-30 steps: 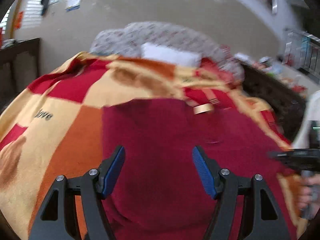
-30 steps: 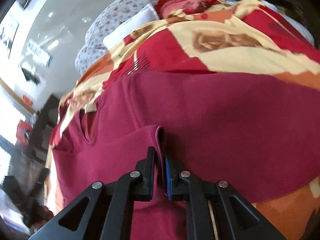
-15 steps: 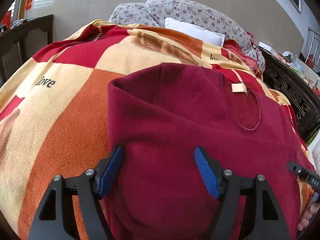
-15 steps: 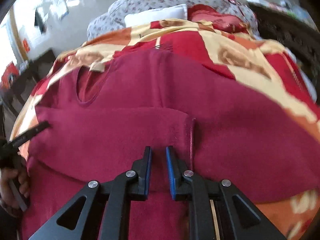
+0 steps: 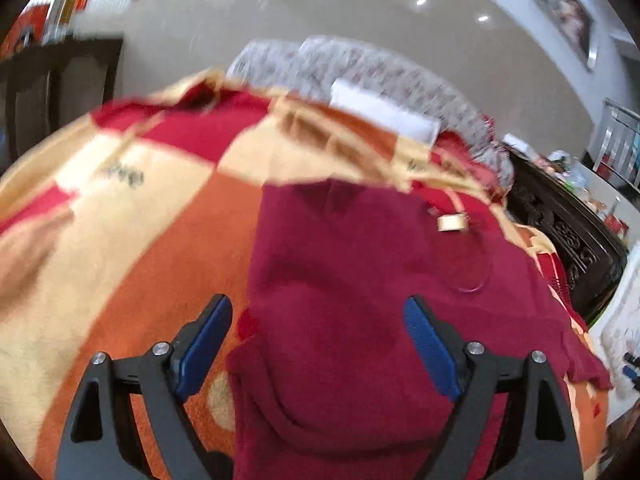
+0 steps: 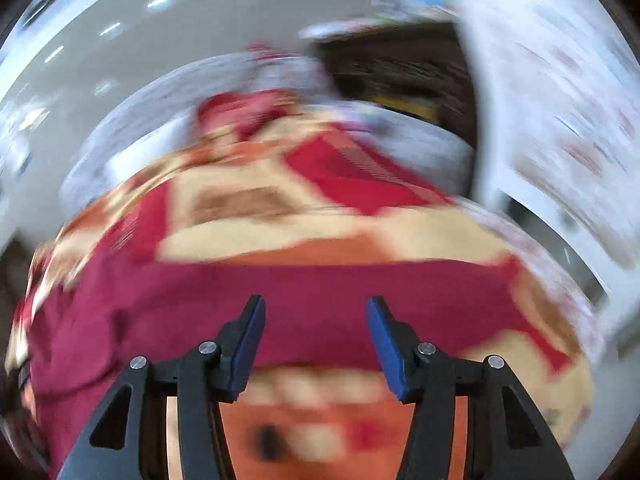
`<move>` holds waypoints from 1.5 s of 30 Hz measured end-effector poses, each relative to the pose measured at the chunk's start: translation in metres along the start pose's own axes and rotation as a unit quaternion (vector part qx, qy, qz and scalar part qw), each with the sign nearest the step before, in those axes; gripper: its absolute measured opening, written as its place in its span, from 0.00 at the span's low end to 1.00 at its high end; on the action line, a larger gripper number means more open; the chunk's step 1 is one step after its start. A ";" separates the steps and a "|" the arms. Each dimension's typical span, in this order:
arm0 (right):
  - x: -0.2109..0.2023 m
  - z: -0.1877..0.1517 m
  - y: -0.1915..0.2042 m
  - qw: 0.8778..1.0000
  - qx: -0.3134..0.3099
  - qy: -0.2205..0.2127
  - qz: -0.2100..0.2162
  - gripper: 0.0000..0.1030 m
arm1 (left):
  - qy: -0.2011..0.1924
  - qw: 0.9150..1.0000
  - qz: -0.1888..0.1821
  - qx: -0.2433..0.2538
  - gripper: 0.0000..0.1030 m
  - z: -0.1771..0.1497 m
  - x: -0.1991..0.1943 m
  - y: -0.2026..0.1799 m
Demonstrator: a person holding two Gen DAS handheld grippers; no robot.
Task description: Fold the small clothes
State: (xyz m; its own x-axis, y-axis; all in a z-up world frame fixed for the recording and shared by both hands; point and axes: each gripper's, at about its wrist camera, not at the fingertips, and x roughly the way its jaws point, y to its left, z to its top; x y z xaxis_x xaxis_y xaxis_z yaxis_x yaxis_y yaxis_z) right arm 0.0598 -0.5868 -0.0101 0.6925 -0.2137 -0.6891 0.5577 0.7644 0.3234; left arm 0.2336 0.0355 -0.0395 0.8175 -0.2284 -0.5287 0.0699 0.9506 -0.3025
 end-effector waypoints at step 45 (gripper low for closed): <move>0.071 -0.170 0.330 0.939 -0.168 0.130 0.271 0.19 | 0.010 0.995 -0.083 0.064 0.84 -0.003 -0.009 -0.045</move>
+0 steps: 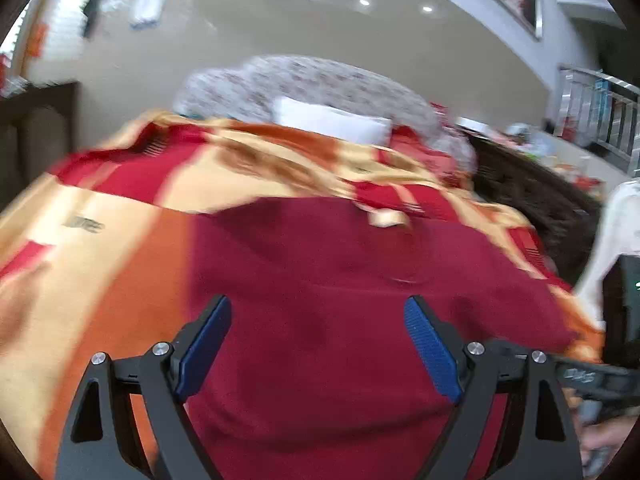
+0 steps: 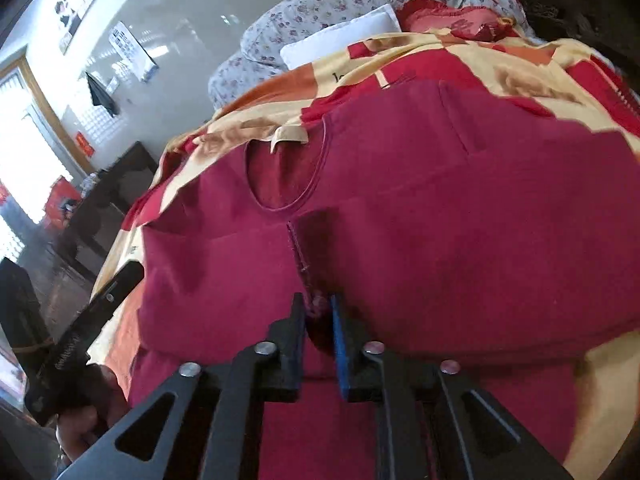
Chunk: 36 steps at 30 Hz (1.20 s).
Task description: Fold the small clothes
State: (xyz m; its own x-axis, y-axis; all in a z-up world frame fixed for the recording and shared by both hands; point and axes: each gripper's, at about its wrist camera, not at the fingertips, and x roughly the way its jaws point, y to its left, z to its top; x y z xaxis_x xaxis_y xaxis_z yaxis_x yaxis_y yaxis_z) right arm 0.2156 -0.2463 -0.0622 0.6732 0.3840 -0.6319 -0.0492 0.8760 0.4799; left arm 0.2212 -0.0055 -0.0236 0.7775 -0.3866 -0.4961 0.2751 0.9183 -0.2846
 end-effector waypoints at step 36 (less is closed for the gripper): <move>-0.059 -0.038 -0.007 0.986 -0.065 -0.071 -0.135 0.50 | 0.073 0.985 -0.153 -0.031 0.05 0.043 0.047 -0.094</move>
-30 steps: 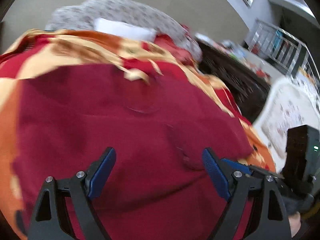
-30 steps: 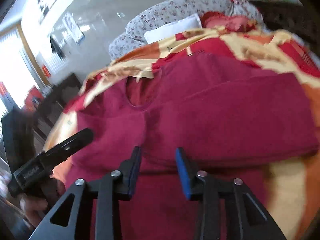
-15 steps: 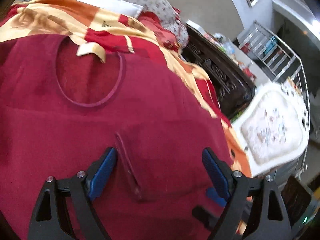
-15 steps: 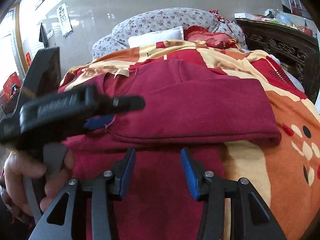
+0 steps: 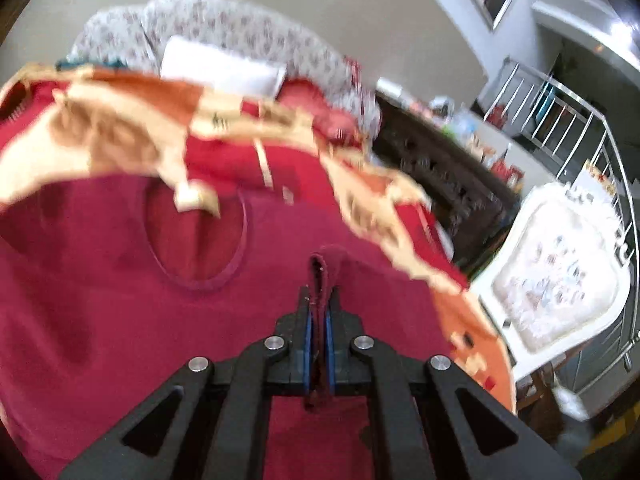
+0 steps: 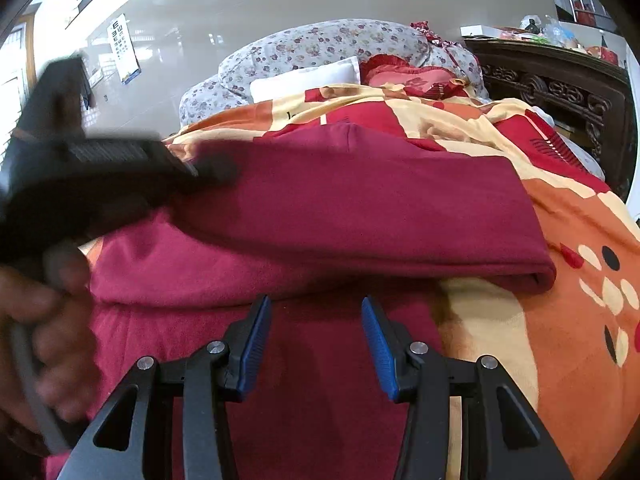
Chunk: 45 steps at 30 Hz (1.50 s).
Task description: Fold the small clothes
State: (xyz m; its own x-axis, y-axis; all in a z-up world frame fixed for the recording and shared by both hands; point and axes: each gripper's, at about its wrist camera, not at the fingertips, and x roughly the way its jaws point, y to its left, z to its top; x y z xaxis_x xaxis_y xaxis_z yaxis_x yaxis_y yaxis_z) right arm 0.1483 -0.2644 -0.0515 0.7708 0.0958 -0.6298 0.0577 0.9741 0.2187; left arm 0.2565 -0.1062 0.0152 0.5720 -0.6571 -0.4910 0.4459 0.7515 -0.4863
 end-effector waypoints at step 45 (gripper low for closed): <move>0.002 0.060 -0.042 0.998 -0.066 0.009 -0.003 0.16 | -0.006 0.971 0.240 -0.009 0.18 -0.026 -0.040 0.131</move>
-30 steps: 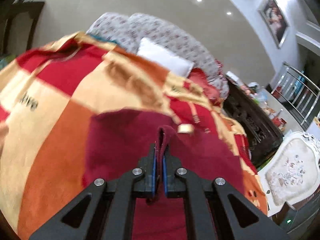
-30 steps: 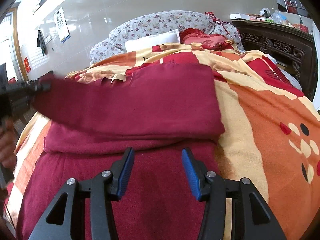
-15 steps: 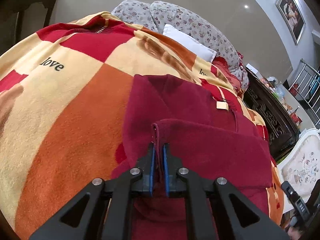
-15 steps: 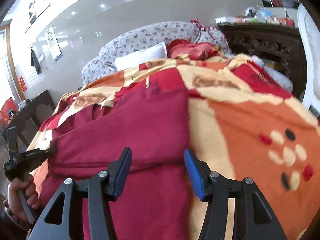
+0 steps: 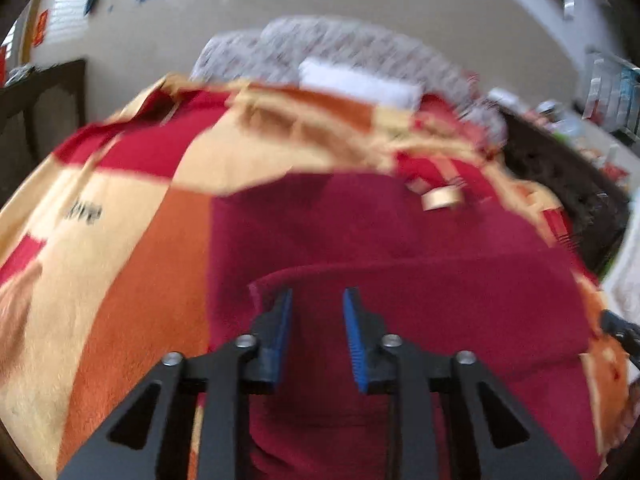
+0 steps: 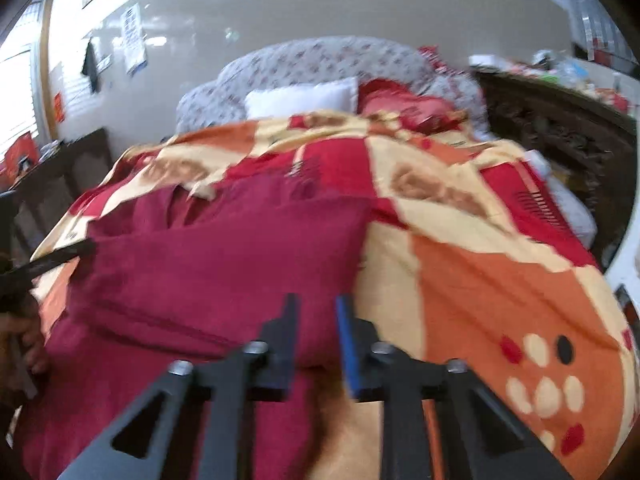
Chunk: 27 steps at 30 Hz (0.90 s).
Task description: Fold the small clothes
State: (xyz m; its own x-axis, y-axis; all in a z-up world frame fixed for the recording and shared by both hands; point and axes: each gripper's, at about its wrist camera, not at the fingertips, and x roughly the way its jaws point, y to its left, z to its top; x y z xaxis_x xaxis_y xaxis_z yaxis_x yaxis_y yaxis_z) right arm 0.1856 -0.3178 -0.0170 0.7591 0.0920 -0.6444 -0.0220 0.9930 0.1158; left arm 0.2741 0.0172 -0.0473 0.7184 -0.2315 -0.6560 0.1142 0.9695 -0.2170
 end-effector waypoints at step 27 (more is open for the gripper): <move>0.105 0.058 -0.012 0.991 0.015 0.093 -0.090 0.12 | 0.010 1.000 0.020 -0.015 0.11 -0.005 0.010 0.008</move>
State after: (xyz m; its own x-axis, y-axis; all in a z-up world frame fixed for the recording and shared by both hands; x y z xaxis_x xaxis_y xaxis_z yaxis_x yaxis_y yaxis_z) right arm 0.3029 -0.3241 -0.0424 0.6160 -0.0728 -0.7844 0.1243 0.9922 0.0056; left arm 0.2787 0.0219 -0.0597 0.7087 -0.1952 -0.6780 0.0648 0.9749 -0.2129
